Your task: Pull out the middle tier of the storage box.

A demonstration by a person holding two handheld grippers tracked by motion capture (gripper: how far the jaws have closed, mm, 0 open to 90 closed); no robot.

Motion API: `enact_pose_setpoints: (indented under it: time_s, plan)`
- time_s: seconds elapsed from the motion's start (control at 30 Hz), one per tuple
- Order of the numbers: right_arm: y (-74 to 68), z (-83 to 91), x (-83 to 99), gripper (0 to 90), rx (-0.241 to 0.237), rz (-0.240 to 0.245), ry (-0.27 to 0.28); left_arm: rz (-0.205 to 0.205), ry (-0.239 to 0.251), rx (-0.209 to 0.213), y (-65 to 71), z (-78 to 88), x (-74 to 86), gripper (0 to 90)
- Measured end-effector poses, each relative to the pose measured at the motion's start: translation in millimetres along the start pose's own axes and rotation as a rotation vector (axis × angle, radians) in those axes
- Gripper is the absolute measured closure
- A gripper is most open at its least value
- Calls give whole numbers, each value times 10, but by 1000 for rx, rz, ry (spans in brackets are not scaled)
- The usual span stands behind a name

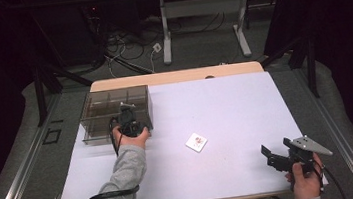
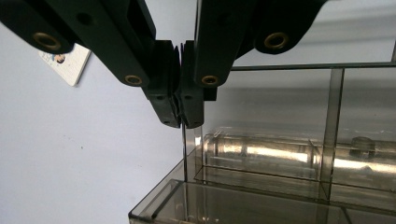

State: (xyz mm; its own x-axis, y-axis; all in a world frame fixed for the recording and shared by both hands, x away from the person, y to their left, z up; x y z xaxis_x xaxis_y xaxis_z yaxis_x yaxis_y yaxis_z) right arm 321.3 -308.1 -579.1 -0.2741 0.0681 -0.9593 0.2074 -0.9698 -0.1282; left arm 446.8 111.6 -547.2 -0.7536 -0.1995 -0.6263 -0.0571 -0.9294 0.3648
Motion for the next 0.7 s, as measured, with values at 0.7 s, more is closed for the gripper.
enact_pose_setpoints:
  time_s: [0.7]
  plan:
    - [-3, -1, -2, 111, 1, -2, 5, 2, -8, 19, -8, 47, 91, 883]
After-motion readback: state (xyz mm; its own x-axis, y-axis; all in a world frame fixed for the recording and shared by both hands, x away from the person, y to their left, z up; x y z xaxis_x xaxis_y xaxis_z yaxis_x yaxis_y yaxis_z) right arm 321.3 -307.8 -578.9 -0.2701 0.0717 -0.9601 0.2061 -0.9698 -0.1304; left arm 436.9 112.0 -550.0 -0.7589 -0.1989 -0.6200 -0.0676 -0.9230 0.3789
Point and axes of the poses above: each handheld gripper's, and its own axes: z roughly backward along the jaws, x roughly out of its underside, y roughly to its right, the point moved 7 cm from there along -z, roughly forward along the jaws, and after that the axes turned 11 degrees about y, right-handed, at the moved point
